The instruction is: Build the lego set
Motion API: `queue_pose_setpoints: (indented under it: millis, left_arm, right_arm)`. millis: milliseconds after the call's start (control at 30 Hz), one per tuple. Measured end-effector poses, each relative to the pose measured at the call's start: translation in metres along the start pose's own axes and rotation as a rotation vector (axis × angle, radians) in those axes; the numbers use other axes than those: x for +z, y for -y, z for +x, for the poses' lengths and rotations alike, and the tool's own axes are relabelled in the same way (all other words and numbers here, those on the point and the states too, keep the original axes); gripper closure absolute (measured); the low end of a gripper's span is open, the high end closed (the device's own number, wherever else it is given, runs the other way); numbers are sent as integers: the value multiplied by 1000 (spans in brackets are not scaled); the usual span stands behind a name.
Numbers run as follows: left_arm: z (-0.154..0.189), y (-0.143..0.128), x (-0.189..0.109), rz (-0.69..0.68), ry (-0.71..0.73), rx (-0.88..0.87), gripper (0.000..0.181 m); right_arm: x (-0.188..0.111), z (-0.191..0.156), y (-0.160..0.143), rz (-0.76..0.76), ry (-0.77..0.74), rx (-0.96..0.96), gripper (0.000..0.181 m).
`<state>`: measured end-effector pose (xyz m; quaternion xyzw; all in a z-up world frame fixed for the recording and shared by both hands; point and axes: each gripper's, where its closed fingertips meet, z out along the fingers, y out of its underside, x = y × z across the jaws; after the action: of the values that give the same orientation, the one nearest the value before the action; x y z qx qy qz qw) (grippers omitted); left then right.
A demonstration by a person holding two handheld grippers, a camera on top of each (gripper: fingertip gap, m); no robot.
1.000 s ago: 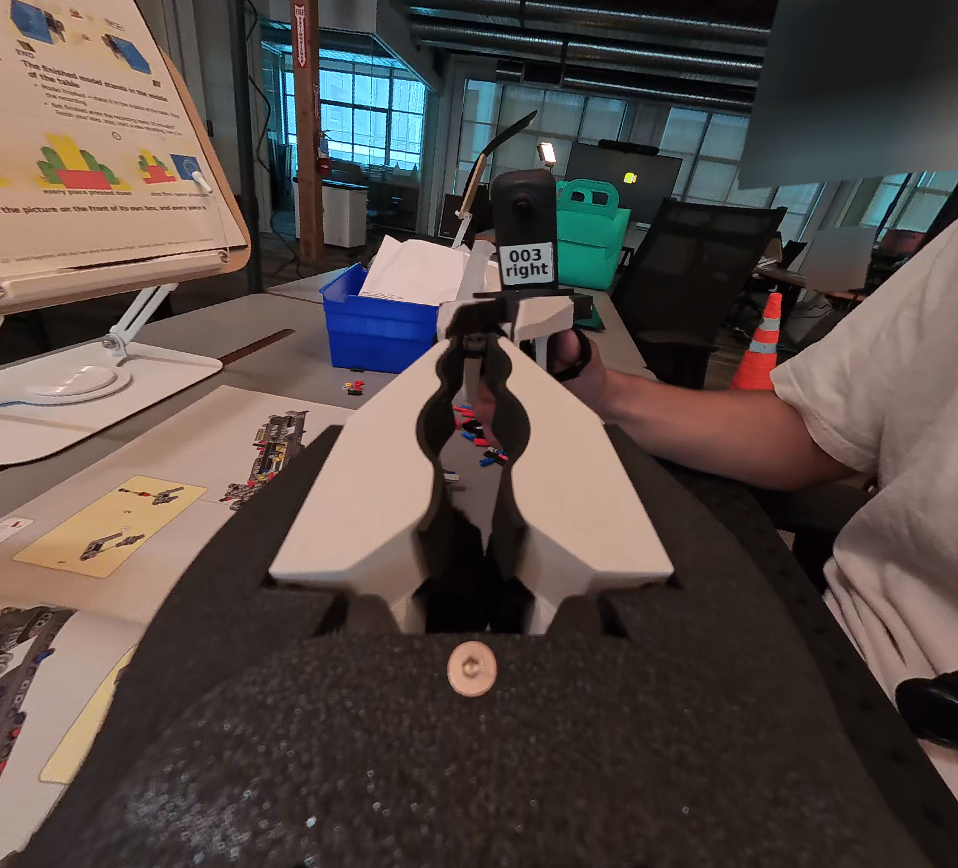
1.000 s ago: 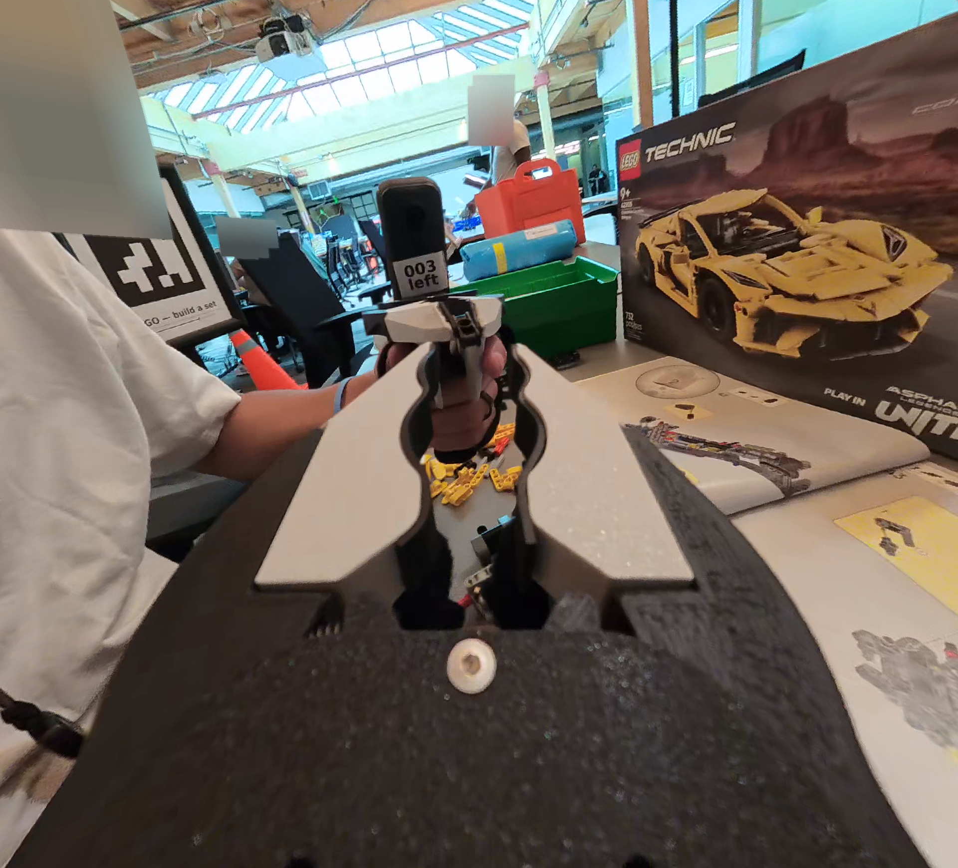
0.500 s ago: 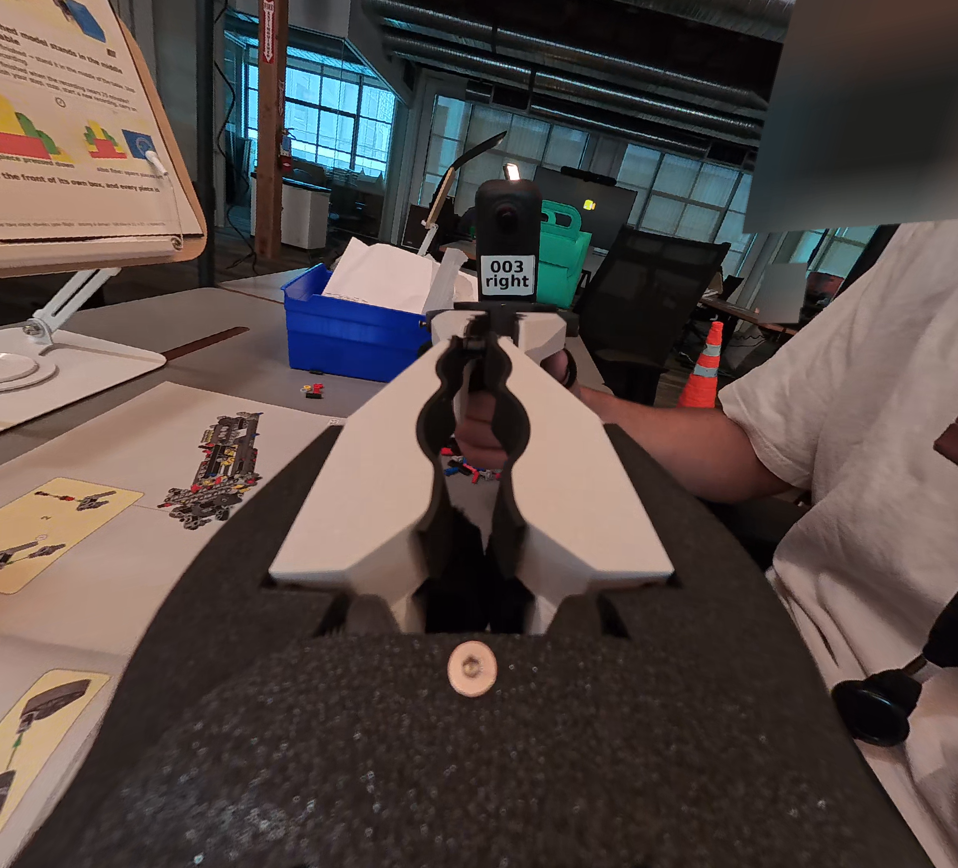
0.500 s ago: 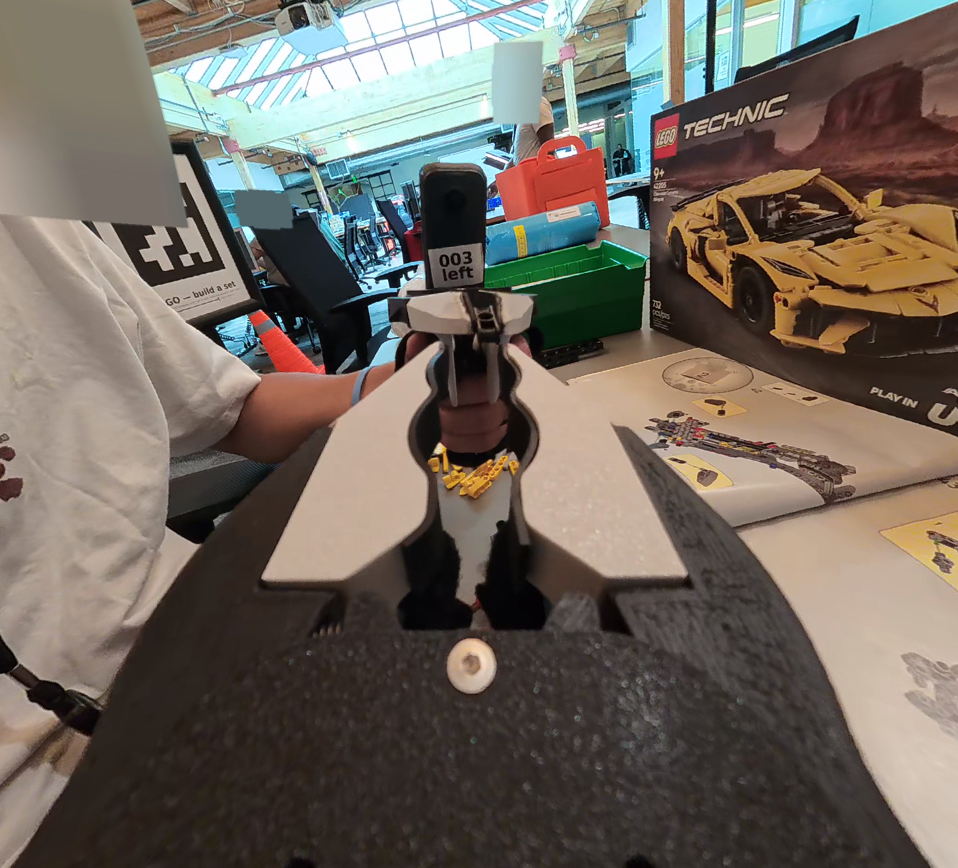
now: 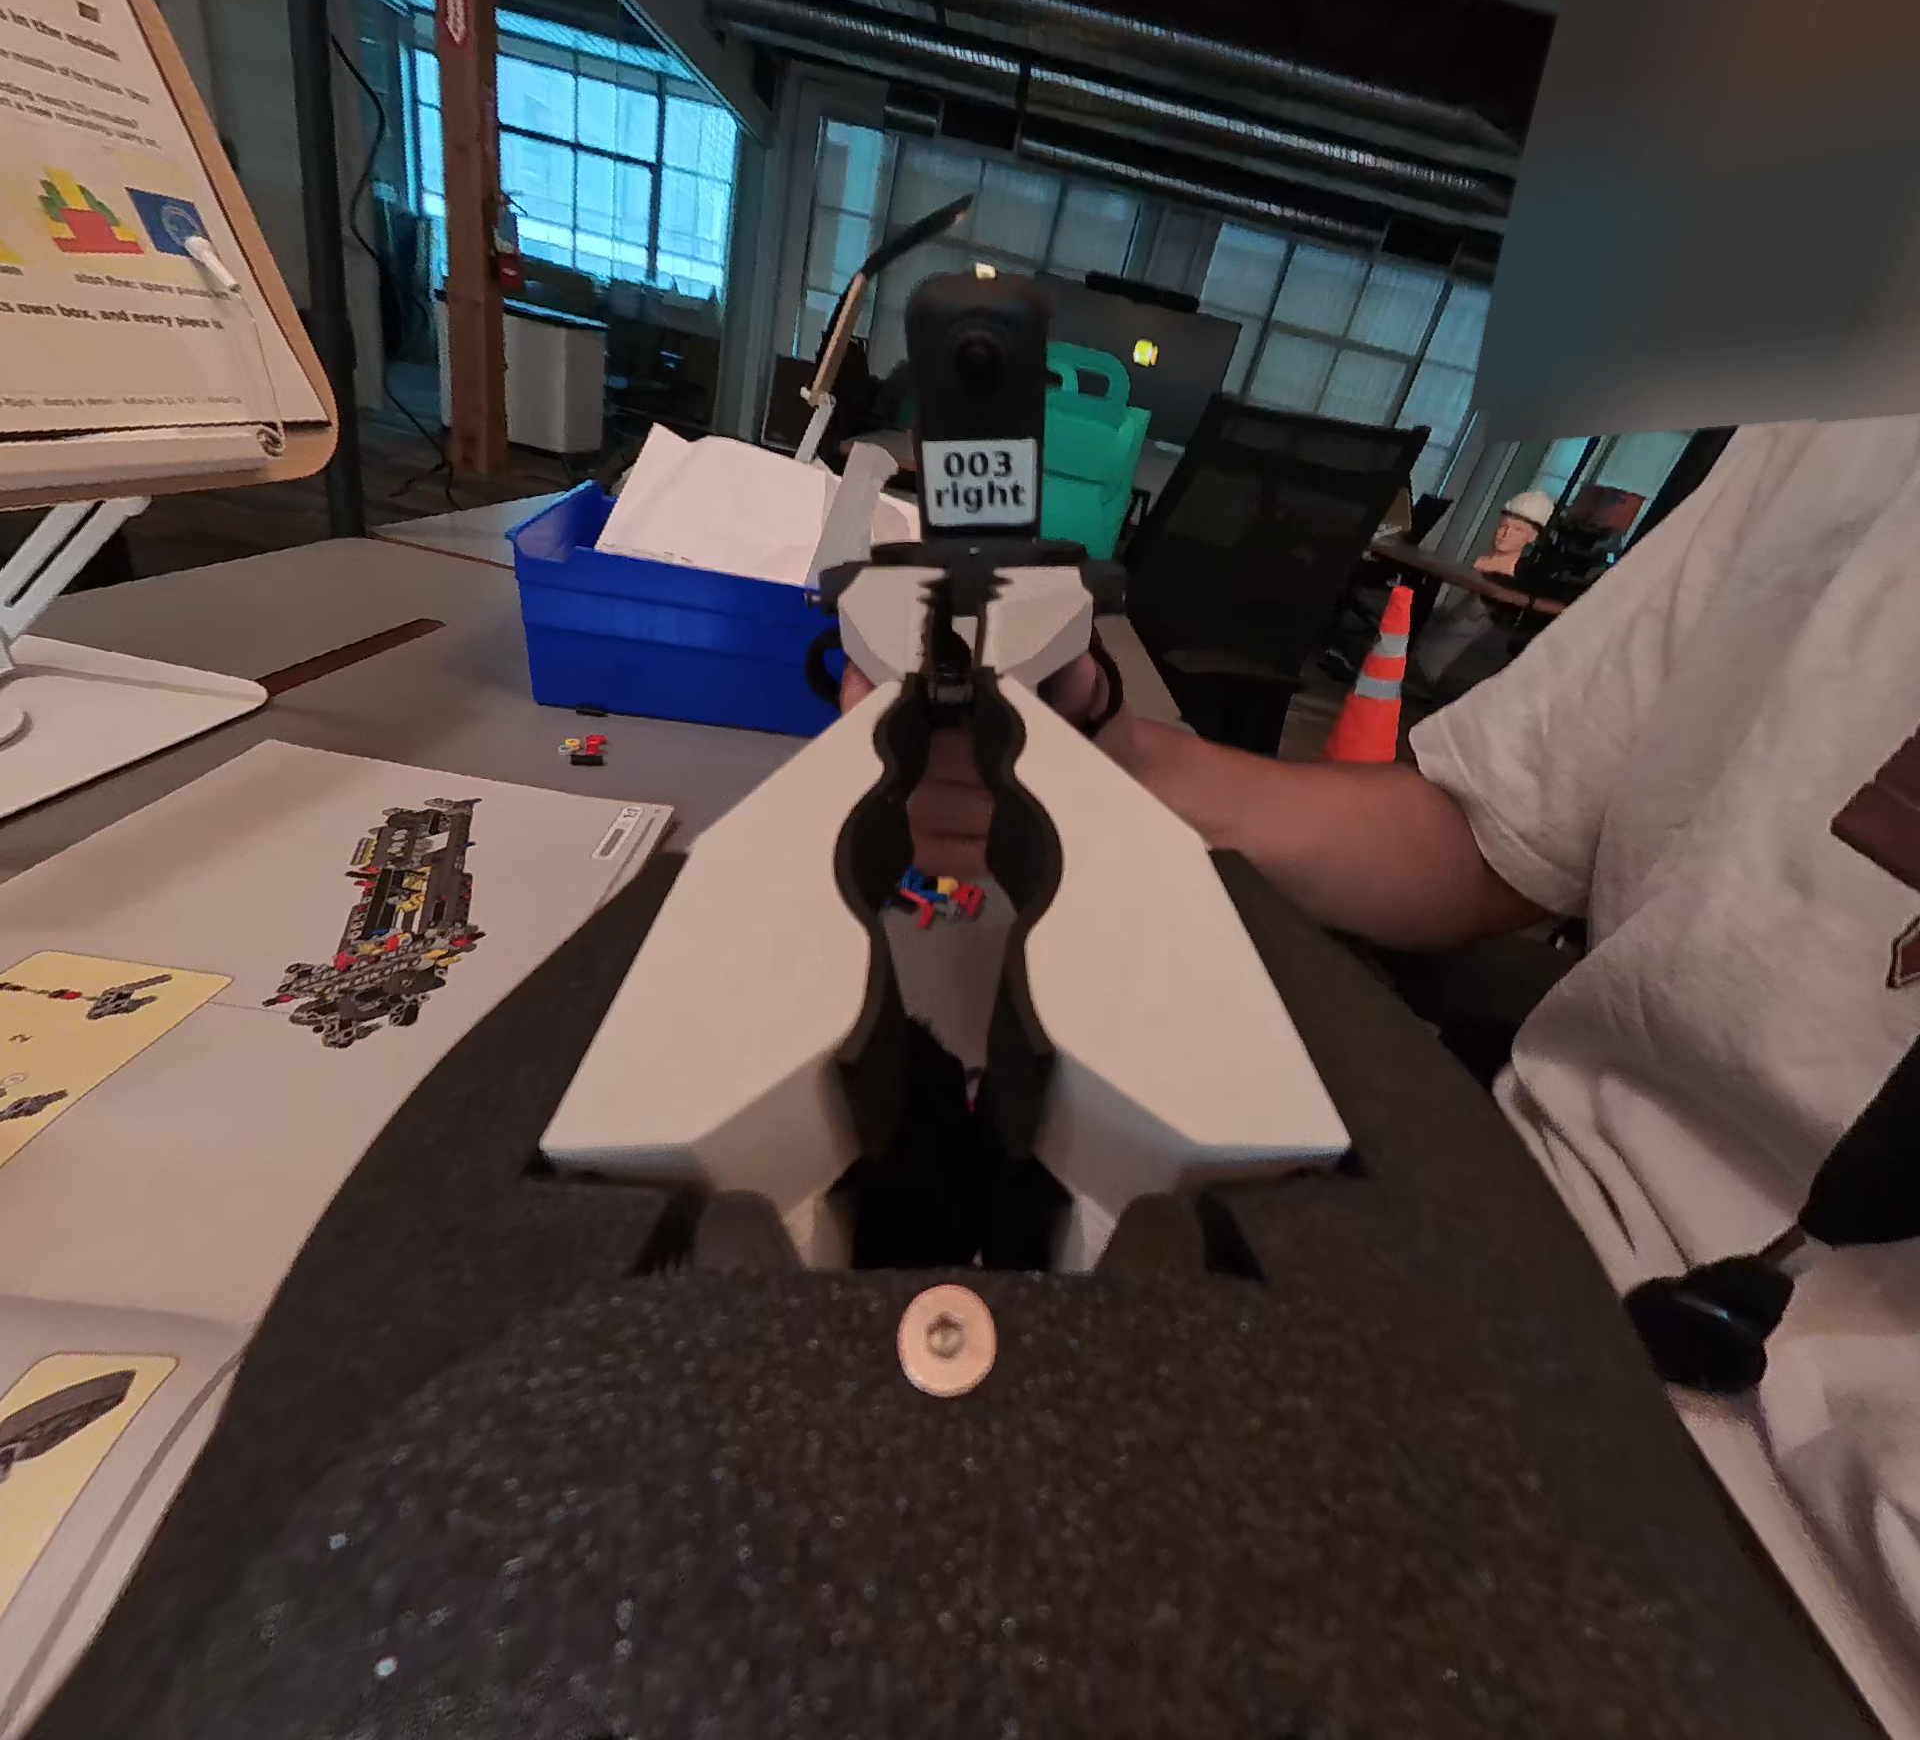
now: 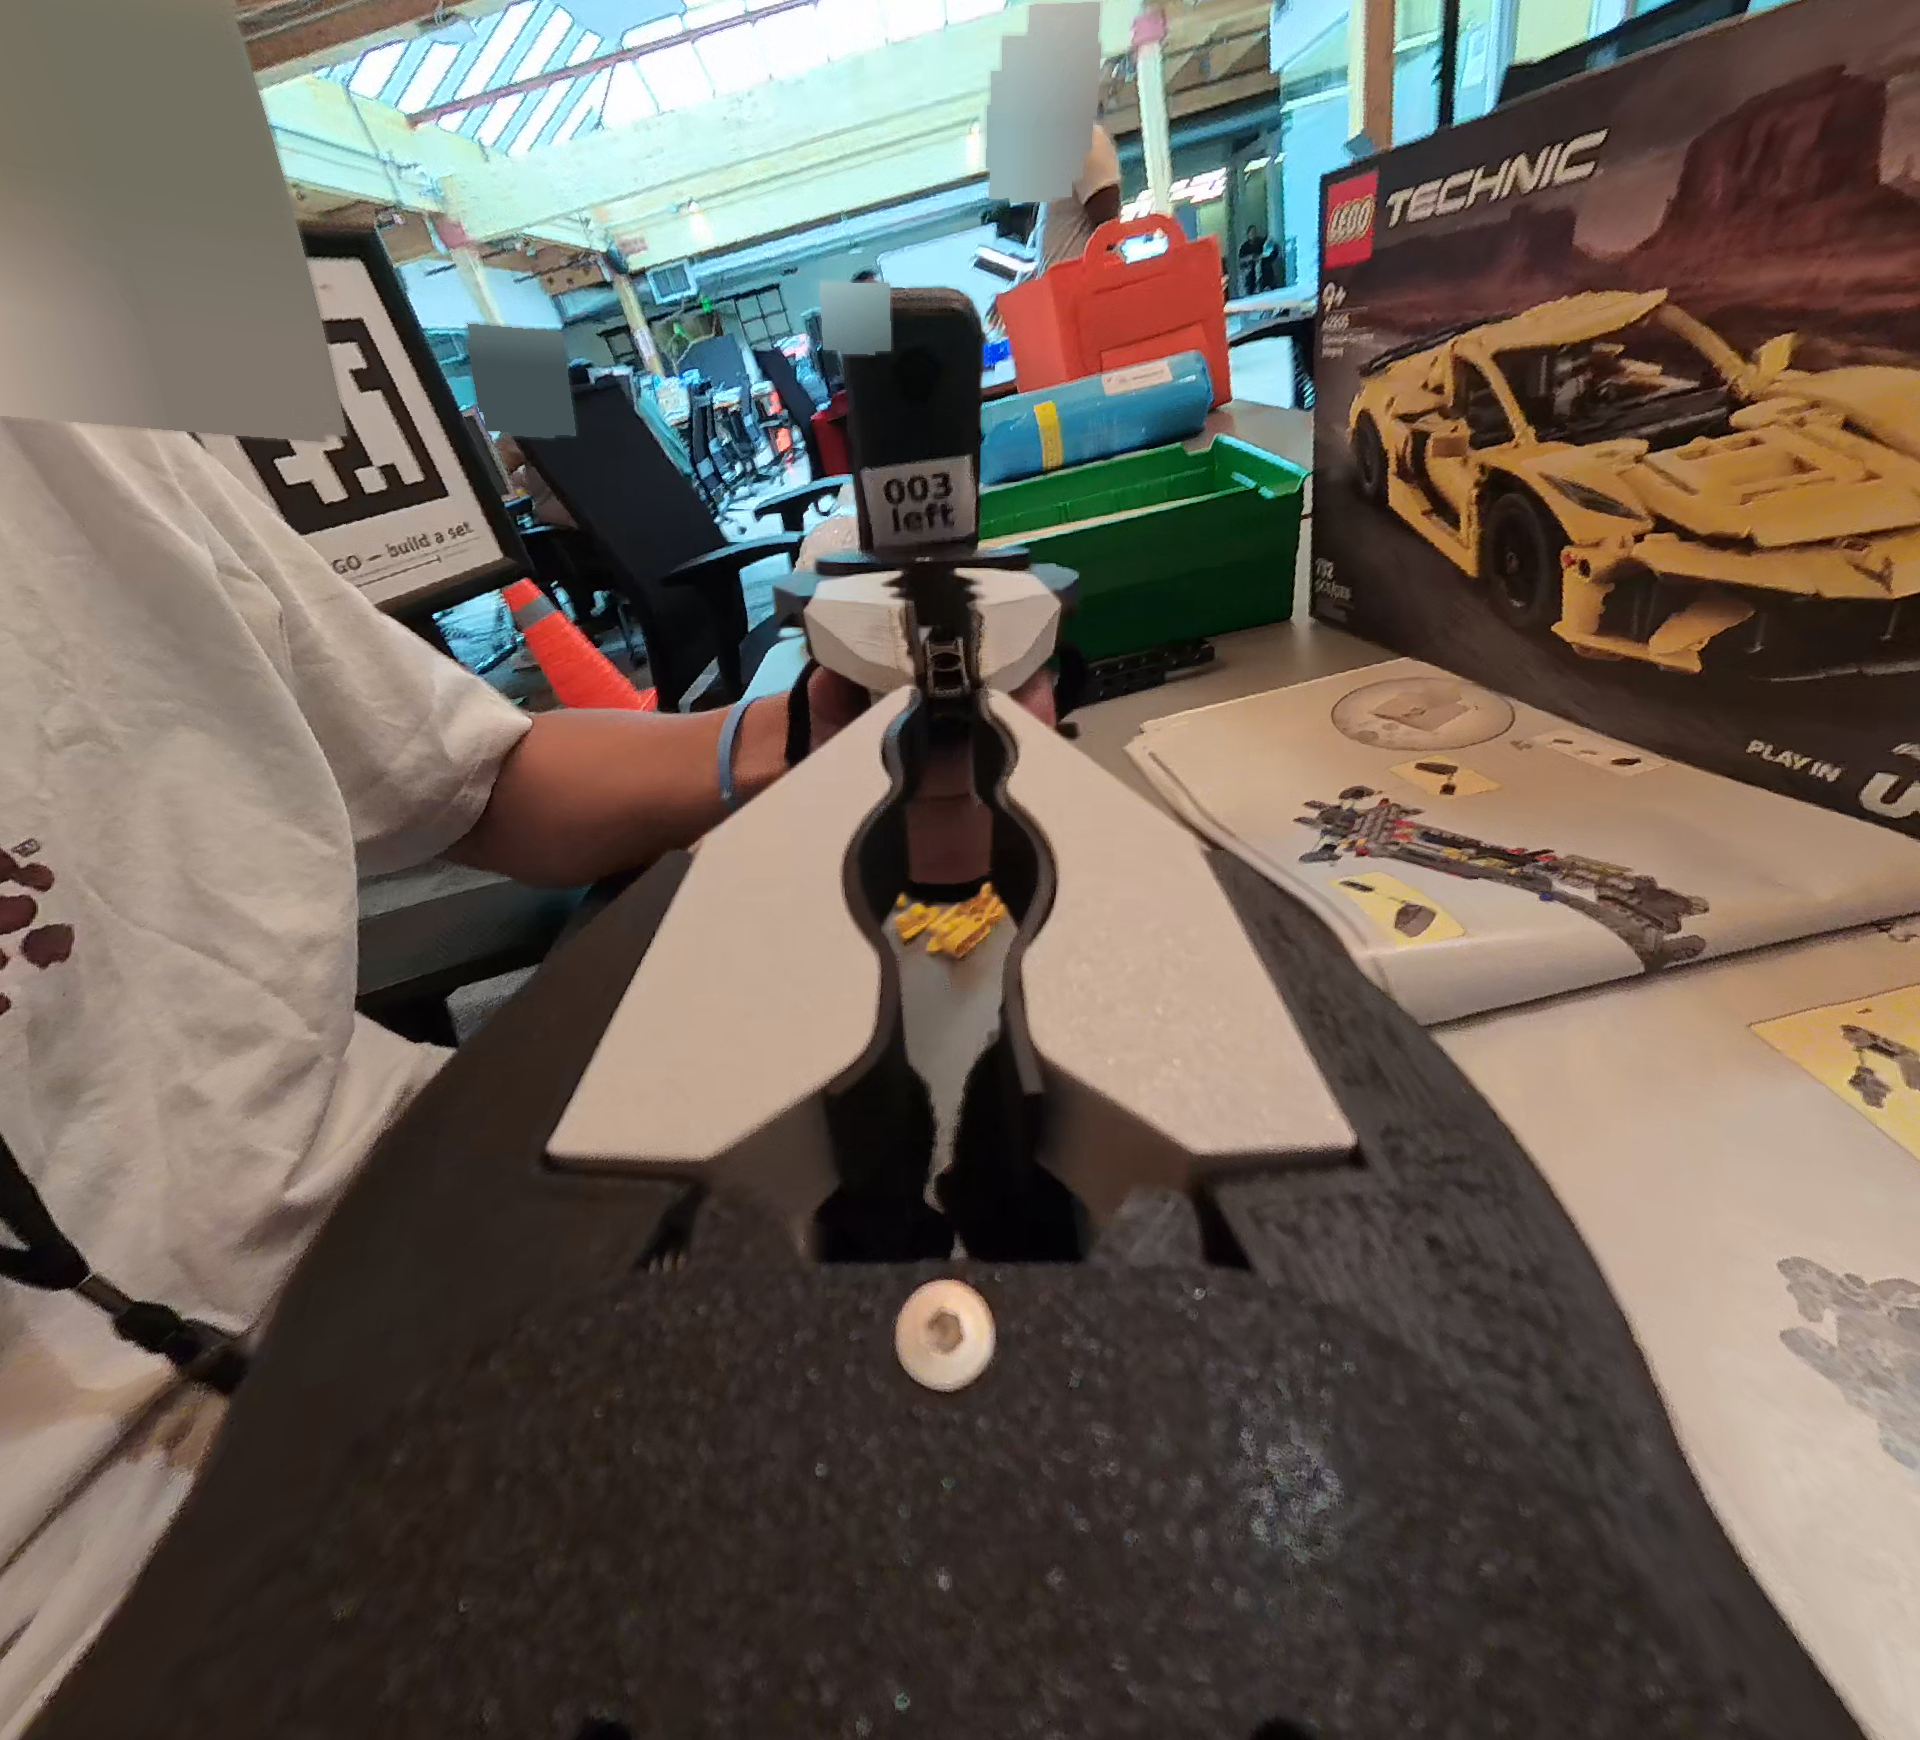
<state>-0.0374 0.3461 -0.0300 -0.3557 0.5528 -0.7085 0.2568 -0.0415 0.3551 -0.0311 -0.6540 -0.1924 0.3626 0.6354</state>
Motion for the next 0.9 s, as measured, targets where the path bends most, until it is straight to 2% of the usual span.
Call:
queue_pose_setpoints:
  millis: [167,200,633,900]
  left_arm:
    - [4,-22,-3,-173,-13,77,175]
    - [3,-22,-2,-170,-4,97,175]
    - [0,-5,4,-9,-16,-66,175]
    - [-3,7,7,112,65,-29,176]
  right_arm:
    - [0,-4,-9,-72,31,10,175]
    - [0,-4,-8,-68,33,15,175]
    - [-5,0,0,9,65,102,175]
    - [-5,3,12,141,102,208,176]
